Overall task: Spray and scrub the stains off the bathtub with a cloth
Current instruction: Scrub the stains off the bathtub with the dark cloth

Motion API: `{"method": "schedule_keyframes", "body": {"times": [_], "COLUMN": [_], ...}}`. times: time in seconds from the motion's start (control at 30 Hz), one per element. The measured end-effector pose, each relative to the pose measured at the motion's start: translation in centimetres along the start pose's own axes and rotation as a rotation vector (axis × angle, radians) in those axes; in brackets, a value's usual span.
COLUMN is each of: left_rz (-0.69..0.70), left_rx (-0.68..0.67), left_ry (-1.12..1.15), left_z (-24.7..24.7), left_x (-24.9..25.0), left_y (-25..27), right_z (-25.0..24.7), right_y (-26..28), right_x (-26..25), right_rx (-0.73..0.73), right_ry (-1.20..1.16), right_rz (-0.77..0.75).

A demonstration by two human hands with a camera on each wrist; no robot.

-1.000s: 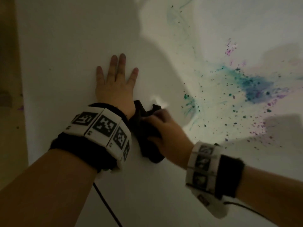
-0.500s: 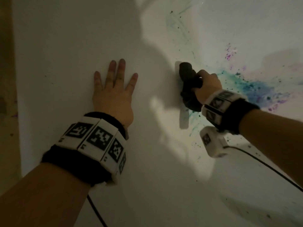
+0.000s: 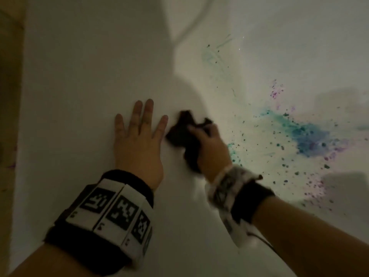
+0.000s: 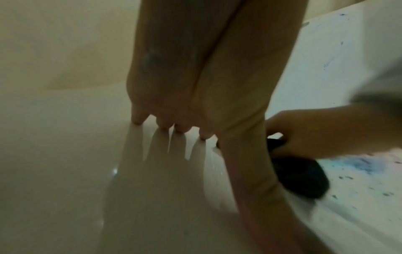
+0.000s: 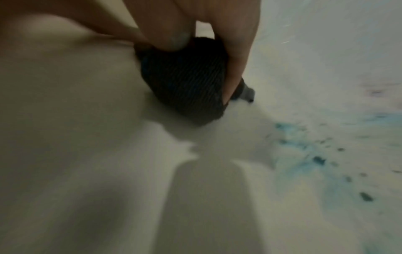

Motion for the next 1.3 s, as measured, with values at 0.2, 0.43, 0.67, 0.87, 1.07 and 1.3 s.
{"method": "schedule_keyframes", "body": {"times": [0.2, 0.43, 0.67, 0.87, 1.07, 1.3], "left_rz": [-0.025, -0.134, -0.169, -0.158, -0.174, -0.165], "left_rx": [0.057, 0.19, 0.205, 0.211, 0.226, 0.235], "left_ry": [0.039, 0.064, 0.145, 0.175, 0.21, 0.23], "left_z": [-2.0, -7.7, -7.6, -7.5, -7.5, -7.4], "left_x": [-0.4, -3.1, -2.3, -2.4, -2.1, -2.2], "left_y": [-1.4, -8.6, -9.2, -9.3, -9.6, -9.4], "right_z": [-4.2, -16.6, -26.7, -18.2, -3.7, -0.6], "right_y": [-7.4, -13.5, -20.1, -22.1, -19.0, -9.6], "right_x": [3.7, 8.5, 9.8, 5.3, -1.6, 1.1], "right_rx": [-0.028, 0.493, 0.867, 0.613, 0.244, -0.255], "right_ry": [0.109, 0.066, 0.082, 0.165, 0.194, 0.266], "right_rz": [0.115, 0.289, 0.477, 0.353, -0.129, -0.477]}}
Point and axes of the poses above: each hand's wrist, its own y-axis away from the middle knuckle, its own z-axis out of the palm, x = y × z, the point moved 8 cm from there along -y, towards the middle knuckle, and after that the axes turned 10 degrees about x, right-handed, at the moved point
